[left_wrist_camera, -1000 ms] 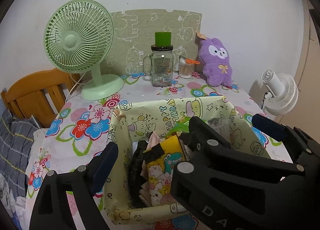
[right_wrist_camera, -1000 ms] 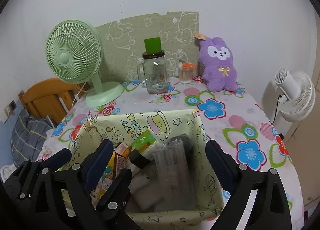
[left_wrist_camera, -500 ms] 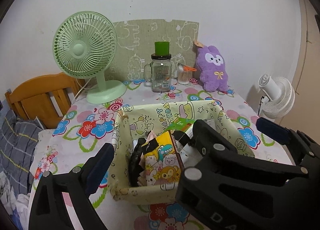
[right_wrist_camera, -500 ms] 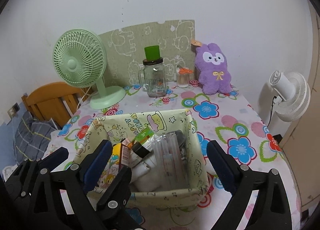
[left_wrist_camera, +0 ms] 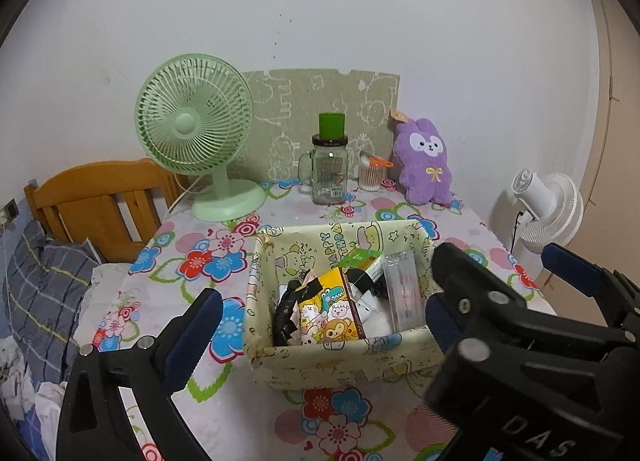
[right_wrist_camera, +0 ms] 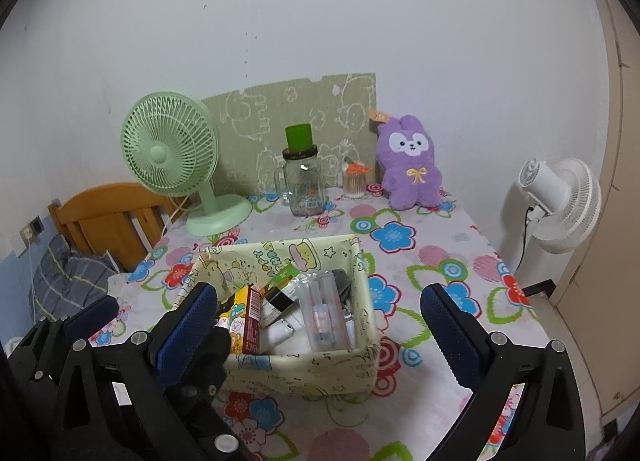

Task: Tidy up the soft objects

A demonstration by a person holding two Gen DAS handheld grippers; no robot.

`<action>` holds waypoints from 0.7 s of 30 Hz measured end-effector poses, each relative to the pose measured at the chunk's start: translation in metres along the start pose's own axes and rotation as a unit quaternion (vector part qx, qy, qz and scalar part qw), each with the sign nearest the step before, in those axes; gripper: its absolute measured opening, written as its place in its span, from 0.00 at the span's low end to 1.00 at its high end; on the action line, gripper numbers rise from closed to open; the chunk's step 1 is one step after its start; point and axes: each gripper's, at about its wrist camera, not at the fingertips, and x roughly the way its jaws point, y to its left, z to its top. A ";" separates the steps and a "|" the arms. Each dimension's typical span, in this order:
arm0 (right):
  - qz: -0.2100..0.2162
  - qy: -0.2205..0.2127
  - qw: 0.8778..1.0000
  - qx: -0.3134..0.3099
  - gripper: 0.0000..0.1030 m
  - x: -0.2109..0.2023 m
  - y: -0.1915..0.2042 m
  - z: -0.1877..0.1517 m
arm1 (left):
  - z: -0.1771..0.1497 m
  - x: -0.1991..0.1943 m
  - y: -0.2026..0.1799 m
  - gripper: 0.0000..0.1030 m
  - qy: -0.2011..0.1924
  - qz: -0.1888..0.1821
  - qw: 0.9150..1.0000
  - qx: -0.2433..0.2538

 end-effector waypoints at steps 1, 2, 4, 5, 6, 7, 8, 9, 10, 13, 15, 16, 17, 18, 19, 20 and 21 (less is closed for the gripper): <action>0.000 -0.003 1.000 0.001 1.00 -0.005 -0.001 0.000 | 0.000 -0.004 0.001 1.00 -0.003 0.001 1.000 -0.001; -0.001 -0.006 1.000 0.002 1.00 -0.010 -0.002 0.000 | 0.000 -0.008 0.002 1.00 -0.006 0.001 1.000 -0.002; -0.004 -0.013 1.000 0.005 1.00 -0.021 -0.004 0.000 | -0.001 -0.018 0.003 1.00 -0.014 0.003 1.000 -0.003; -0.006 -0.015 1.000 0.006 1.00 -0.025 -0.005 -0.001 | -0.001 -0.021 0.003 1.00 -0.016 0.004 1.000 -0.004; -0.008 -0.018 1.000 0.008 1.00 -0.031 -0.006 -0.001 | -0.001 -0.026 0.004 1.00 -0.020 0.005 1.000 -0.004; -0.009 -0.020 1.000 0.009 1.00 -0.035 -0.007 0.000 | -0.001 -0.030 0.005 1.00 -0.022 0.005 1.000 -0.005; -0.011 -0.023 1.000 0.010 1.00 -0.040 -0.009 0.000 | -0.001 -0.035 0.006 1.00 -0.026 0.007 1.000 -0.006; -0.014 -0.026 1.000 0.011 1.00 -0.046 -0.010 -0.001 | -0.002 -0.040 0.007 1.00 -0.032 0.012 0.999 -0.008; -0.016 -0.030 0.999 0.012 1.00 -0.052 -0.011 -0.001 | -0.003 -0.045 0.009 1.00 -0.038 0.019 0.999 -0.012; -0.021 -0.040 0.999 0.015 1.00 -0.069 -0.014 -0.003 | -0.006 -0.059 0.011 1.00 -0.049 0.020 0.999 -0.009; -0.020 -0.045 0.999 0.017 1.00 -0.079 -0.017 -0.004 | -0.007 -0.069 0.012 1.00 -0.056 0.022 0.998 -0.008; -0.019 -0.048 0.999 0.018 1.00 -0.084 -0.017 -0.004 | -0.007 -0.073 0.012 1.00 -0.059 0.022 0.998 -0.008; -0.017 -0.050 0.998 0.018 1.00 -0.089 -0.018 -0.005 | -0.007 -0.077 0.012 1.00 -0.062 0.021 0.998 -0.008; -0.016 -0.051 0.998 0.018 1.00 -0.094 -0.019 -0.005 | -0.008 -0.082 0.013 1.00 -0.064 0.019 0.998 -0.006; -0.019 -0.052 0.998 0.018 1.00 -0.100 -0.019 -0.005 | -0.008 -0.087 0.014 1.00 -0.067 0.015 0.998 -0.002; -0.022 -0.055 0.998 0.018 1.00 -0.104 -0.019 -0.005 | -0.009 -0.092 0.014 1.00 -0.073 0.014 0.997 0.002; -0.025 -0.061 0.998 0.016 1.00 -0.111 -0.019 -0.005 | -0.010 -0.098 0.014 1.00 -0.080 0.016 0.997 0.007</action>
